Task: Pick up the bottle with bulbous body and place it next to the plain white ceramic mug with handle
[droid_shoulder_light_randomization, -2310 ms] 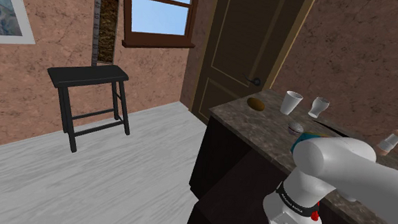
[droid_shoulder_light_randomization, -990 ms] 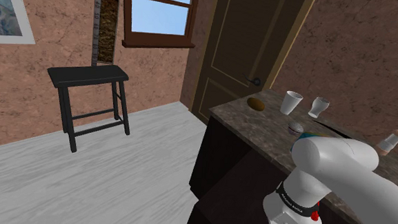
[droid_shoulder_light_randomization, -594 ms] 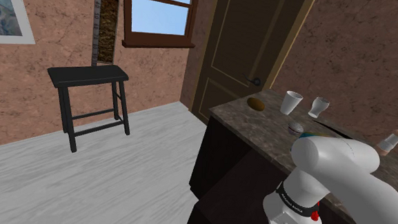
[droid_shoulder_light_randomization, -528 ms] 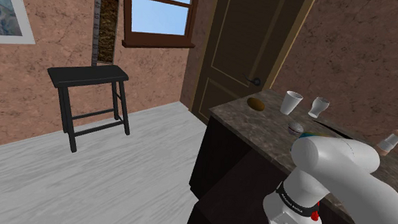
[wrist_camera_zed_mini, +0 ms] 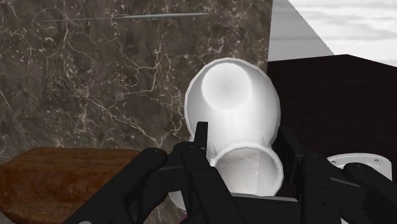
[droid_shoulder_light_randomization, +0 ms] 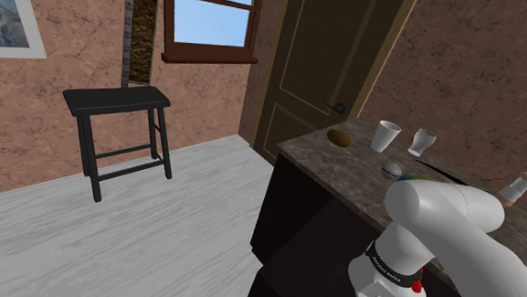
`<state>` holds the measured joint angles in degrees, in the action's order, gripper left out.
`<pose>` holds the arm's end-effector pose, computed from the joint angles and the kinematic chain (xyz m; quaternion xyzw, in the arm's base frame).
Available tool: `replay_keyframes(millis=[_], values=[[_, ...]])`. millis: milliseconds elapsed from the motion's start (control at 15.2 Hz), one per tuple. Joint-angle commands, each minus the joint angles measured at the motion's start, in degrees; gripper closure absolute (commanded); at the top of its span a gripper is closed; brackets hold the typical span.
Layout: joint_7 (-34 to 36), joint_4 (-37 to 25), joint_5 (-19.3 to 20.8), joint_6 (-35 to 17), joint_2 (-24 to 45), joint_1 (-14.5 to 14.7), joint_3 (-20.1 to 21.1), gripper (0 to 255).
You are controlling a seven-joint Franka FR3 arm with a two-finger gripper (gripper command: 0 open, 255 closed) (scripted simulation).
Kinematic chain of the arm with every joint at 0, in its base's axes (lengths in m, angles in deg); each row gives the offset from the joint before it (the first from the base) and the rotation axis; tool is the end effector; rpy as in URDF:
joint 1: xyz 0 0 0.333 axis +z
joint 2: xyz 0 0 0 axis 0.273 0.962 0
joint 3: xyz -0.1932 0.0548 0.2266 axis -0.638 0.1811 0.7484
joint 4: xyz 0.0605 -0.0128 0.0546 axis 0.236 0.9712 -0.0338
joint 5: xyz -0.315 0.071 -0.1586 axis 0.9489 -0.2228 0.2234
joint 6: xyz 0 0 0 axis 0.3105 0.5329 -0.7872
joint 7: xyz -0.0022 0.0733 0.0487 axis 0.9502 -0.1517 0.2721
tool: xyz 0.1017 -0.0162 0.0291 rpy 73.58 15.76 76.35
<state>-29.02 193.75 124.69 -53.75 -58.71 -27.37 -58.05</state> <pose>-0.3423 -0.2136 0.4281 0.9972 -0.0742 0.0020 0.0093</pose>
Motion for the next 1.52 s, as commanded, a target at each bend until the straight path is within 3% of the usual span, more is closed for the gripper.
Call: replay_keyframes(millis=[0,396,462,792,1056,1452], values=[[-0.1,0.47,0.3,-0.09,-0.4,-0.36,-0.29,255],[-0.1,0.47,0.3,-0.09,-0.4,-0.36,-0.29,255],[-0.1,0.47,0.31,-0.09,-0.4,-0.36,-0.29,0],[-0.1,0.47,0.3,-0.09,-0.4,-0.36,-0.29,0],[0.44,-5.08,-4.6,2.05,4.49,2.57,4.77,0],[0.43,-5.08,-4.61,2.03,4.51,2.56,4.76,0]])
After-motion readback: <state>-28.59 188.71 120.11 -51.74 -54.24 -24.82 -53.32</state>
